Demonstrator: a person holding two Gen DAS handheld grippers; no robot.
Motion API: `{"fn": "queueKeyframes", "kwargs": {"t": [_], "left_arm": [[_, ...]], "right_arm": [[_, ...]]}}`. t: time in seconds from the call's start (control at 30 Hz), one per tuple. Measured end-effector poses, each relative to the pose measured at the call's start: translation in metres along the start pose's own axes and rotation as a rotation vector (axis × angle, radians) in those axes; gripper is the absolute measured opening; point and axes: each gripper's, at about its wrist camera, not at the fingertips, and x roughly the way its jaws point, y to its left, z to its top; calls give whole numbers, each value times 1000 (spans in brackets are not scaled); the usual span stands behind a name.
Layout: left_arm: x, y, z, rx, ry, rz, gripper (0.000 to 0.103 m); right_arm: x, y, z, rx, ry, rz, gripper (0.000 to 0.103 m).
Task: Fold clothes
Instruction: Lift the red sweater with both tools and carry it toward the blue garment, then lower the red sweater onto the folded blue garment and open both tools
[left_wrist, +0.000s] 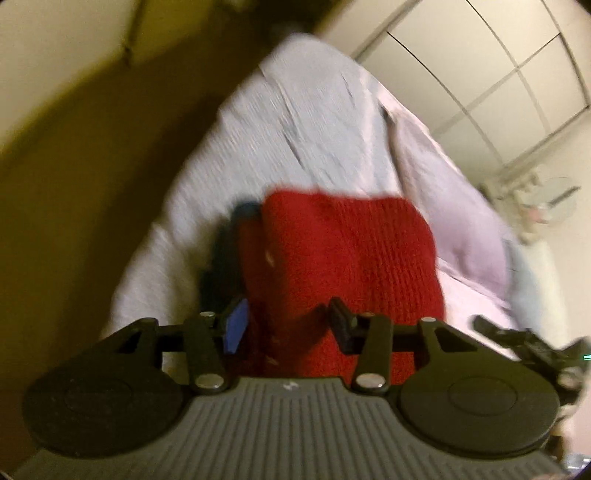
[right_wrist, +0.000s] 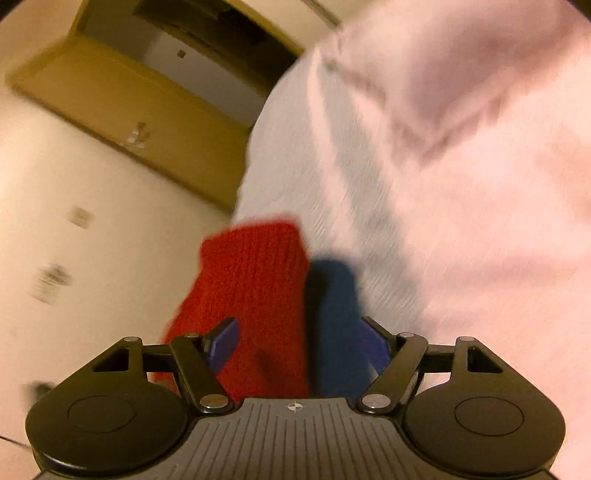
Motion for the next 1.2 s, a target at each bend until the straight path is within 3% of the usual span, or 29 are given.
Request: {"fn": "queueKeyframes", "kwargs": {"t": [0.03,0.1,0.23,0.33,0.43,0.57,0.7,0.77,0.9,1.03,1.1,1.2], "left_arm": [[-7,-8,1,23,-30,25,38],[-12,-23,5,75,-67,26,29],[14,-47,-4,181,-50,30,13],[43,-46,-12,211,-47,70,10],[65,-39,-15,220,-65,115,3],[81,-43,-17,278,-69,163,3],[74,-57,-10,326,-27,190,3],[67,-66,-3,355,-24,197,4],[60,-81,14,367,-51,156,5],[89,-85,26,389,-38,140,6],[114,-77,28,364,0,150,7],[133,-65,27,338,10,122,12]], "right_arm": [[-6,16,3,-90,-16,-48,70],[-6,53,3,-275,-58,-76,49],[15,108,-23,-553,-29,-20,41],[51,114,-47,-691,-5,-77,40],[83,88,-50,-661,28,-109,41],[88,68,-40,-555,91,-92,42],[85,64,-23,-486,168,-42,43],[72,65,3,-425,176,4,43],[69,73,39,-388,93,-8,43],[102,79,43,-464,96,-66,43],[129,69,37,-480,146,-147,43],[147,54,32,-458,185,-202,43]]}}
